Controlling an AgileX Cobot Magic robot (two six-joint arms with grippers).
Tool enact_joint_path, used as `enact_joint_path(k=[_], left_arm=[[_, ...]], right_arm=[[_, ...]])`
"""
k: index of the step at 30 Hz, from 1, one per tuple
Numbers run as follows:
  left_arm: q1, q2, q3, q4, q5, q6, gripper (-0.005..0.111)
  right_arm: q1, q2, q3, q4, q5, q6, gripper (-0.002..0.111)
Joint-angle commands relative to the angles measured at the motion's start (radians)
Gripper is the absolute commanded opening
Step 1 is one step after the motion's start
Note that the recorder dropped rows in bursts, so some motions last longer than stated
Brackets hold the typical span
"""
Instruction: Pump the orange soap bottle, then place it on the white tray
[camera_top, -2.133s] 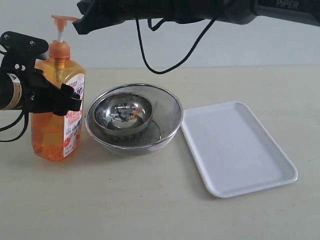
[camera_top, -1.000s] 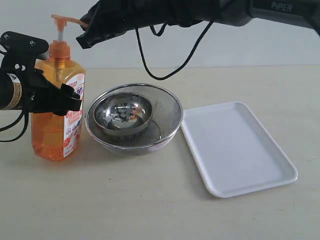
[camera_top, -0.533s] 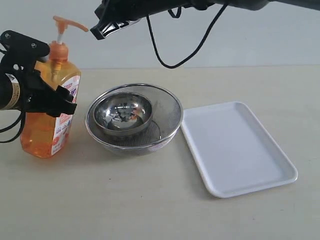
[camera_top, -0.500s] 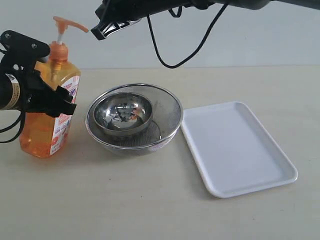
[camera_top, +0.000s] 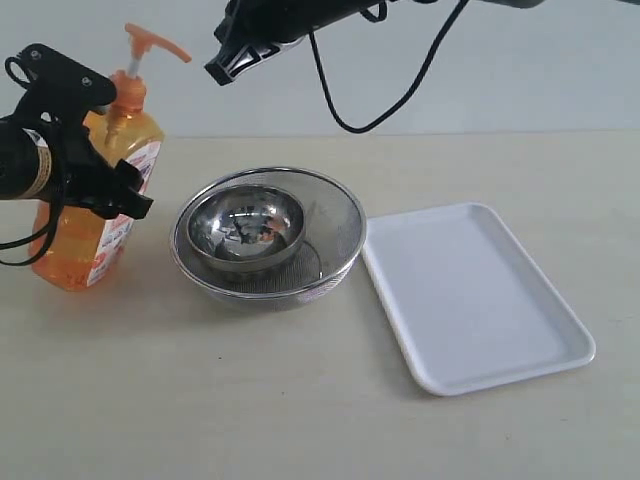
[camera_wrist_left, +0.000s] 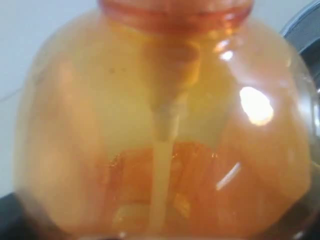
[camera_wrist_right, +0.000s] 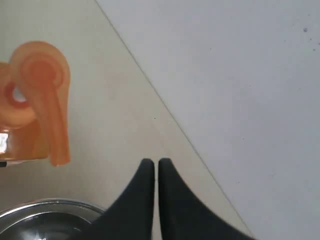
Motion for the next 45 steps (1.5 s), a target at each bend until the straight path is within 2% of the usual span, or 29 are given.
enact_joint_path(k=[1, 11, 23, 32, 45], left_arm=[[0.001, 0.008, -0.018, 0.015, 0.047, 0.069, 0.005], [-0.002, 0.026, -0.018, 0.015, 0.035, 0.102, 0.005], [-0.049, 0.028, -0.032, 0.015, 0.017, 0.098, 0.005], [-0.049, 0.028, -0.033, 0.015, 0.036, 0.096, 0.005], [-0.049, 0.028, -0.033, 0.015, 0.026, 0.091, 0.005]], right_arm=[[-0.012, -0.047, -0.005, -0.027, 0.031, 0.014, 0.0], [-0.012, -0.063, -0.005, -0.176, 0.058, 0.125, 0.0], [-0.01, -0.064, -0.005, -0.175, 0.094, 0.138, 0.0], [-0.01, -0.102, -0.005, -0.168, 0.097, 0.138, 0.0], [-0.009, -0.122, -0.005, 0.101, 0.156, -0.009, 0.0]])
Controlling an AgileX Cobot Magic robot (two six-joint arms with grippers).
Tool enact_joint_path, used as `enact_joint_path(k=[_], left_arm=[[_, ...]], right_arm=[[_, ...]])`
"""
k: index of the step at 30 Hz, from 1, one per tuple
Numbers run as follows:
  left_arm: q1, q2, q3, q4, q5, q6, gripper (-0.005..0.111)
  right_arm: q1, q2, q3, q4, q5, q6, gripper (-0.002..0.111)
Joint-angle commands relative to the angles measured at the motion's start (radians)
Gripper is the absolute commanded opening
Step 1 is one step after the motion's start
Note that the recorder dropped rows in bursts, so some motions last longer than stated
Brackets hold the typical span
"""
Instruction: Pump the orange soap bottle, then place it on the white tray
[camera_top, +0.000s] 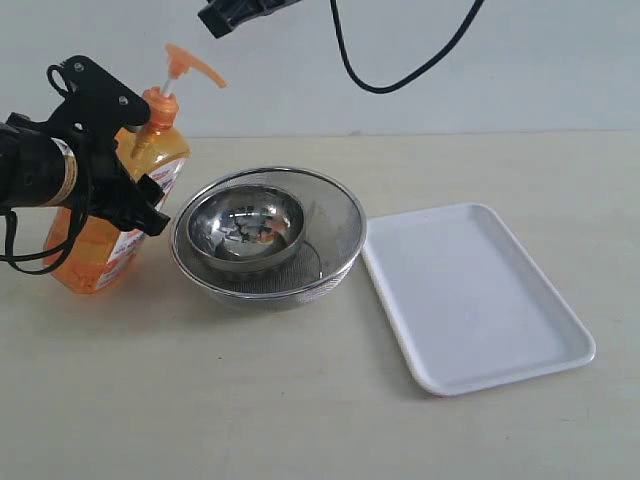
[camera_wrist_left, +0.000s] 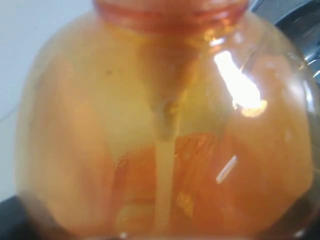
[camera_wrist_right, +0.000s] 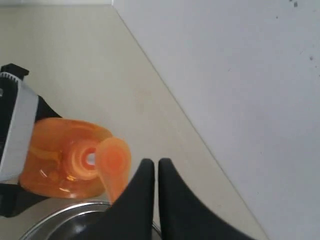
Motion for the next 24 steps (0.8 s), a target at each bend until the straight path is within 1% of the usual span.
enact_joint_path(k=[1, 11, 24], left_arm=[[-0.002, -0.008, -0.019, 0.017, 0.022, -0.007, 0.005], [-0.002, -0.008, -0.019, 0.017, 0.008, -0.007, 0.005], [-0.002, -0.008, -0.019, 0.017, -0.018, -0.009, 0.005]], right_arm=[[-0.002, -0.011, -0.005, 0.06, 0.017, -0.028, 0.0], [-0.002, 0.017, -0.005, 0.157, 0.055, -0.075, 0.0], [0.034, 0.037, -0.005, 0.164, 0.018, -0.114, 0.0]])
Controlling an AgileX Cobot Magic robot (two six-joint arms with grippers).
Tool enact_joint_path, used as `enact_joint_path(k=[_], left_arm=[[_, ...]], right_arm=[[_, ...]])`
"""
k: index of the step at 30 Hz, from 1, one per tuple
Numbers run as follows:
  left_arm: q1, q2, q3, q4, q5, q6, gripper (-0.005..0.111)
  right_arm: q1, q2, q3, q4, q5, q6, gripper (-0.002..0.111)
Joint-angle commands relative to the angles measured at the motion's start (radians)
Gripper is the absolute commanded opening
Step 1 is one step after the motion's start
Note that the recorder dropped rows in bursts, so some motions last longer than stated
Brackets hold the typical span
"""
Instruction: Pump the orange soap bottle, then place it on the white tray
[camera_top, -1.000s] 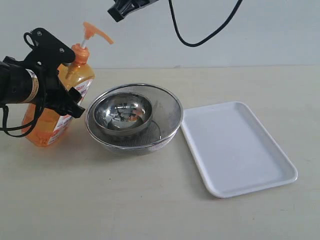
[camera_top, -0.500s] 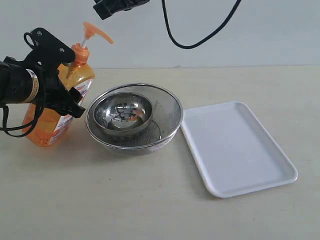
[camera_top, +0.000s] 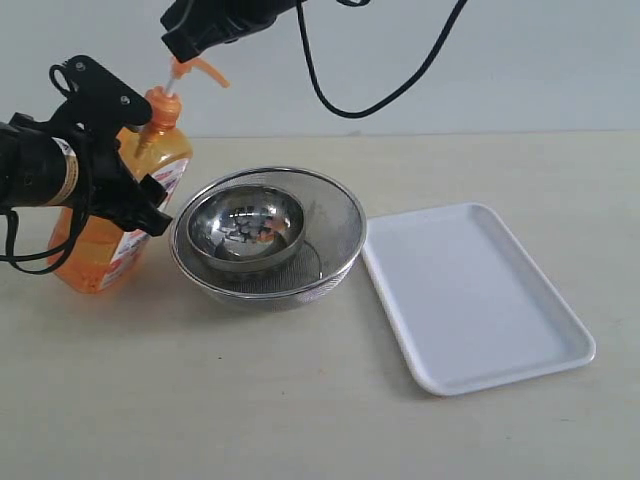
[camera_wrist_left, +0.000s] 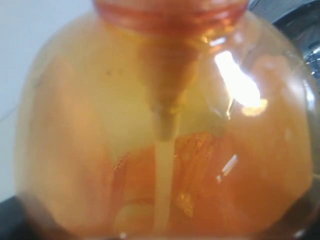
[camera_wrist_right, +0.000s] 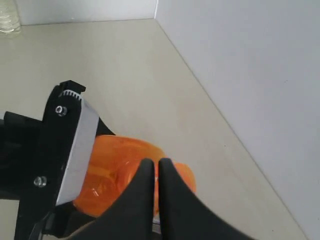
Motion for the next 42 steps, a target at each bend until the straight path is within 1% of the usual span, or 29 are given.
enact_joint_path(k=[1, 6, 13, 20, 42], left_arm=[[-0.002, -0.008, -0.019, 0.016, 0.003, -0.006, 0.005], [-0.002, -0.008, -0.019, 0.016, 0.001, -0.013, 0.005], [-0.002, -0.008, -0.019, 0.016, 0.001, -0.015, 0.005], [-0.002, -0.008, -0.019, 0.016, 0.001, -0.018, 0.005], [-0.002, -0.008, -0.019, 0.016, -0.019, -0.02, 0.005]], right_arm=[[0.005, -0.003, -0.005, 0.006, -0.025, -0.014, 0.0], [0.005, -0.003, -0.005, 0.002, -0.048, -0.021, 0.0], [0.005, -0.003, -0.005, -0.07, -0.096, 0.005, 0.0], [-0.01, 0.023, -0.005, -0.065, -0.091, 0.045, 0.0], [-0.011, 0.053, -0.005, -0.037, -0.093, 0.032, 0.0]])
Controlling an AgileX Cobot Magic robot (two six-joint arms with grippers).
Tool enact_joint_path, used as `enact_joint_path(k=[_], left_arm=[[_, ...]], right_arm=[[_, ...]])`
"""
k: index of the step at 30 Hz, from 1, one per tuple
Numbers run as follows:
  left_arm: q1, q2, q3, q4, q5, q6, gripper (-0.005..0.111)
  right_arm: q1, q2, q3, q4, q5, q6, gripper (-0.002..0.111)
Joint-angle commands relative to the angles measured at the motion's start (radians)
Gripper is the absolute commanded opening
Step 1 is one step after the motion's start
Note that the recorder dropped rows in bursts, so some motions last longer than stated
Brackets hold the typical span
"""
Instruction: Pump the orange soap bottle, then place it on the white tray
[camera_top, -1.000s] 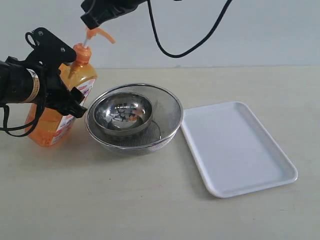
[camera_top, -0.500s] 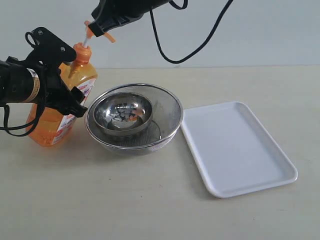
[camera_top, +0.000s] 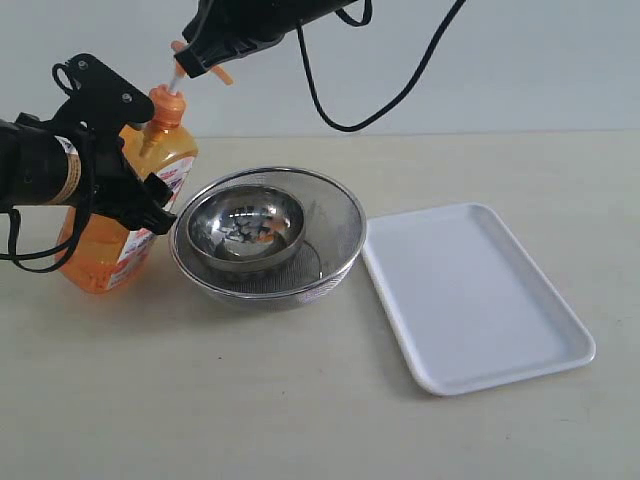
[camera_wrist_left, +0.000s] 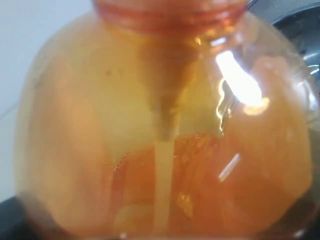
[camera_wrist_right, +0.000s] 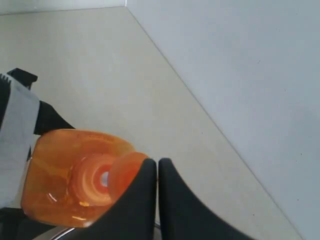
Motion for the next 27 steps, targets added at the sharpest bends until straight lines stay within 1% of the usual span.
enact_joint_path(k=[1, 13, 27], left_arm=[[-0.002, -0.008, -0.014, 0.01, 0.008, -0.006, 0.005], [-0.002, -0.008, -0.014, 0.01, 0.004, -0.006, 0.005], [-0.002, -0.008, -0.014, 0.01, 0.005, -0.006, 0.005]], right_arm=[[-0.005, 0.0, -0.005, 0.006, 0.002, -0.011, 0.0], [-0.003, 0.003, -0.005, 0.051, 0.056, -0.032, 0.0], [-0.003, 0.005, -0.002, 0.021, 0.133, 0.0, 0.0]])
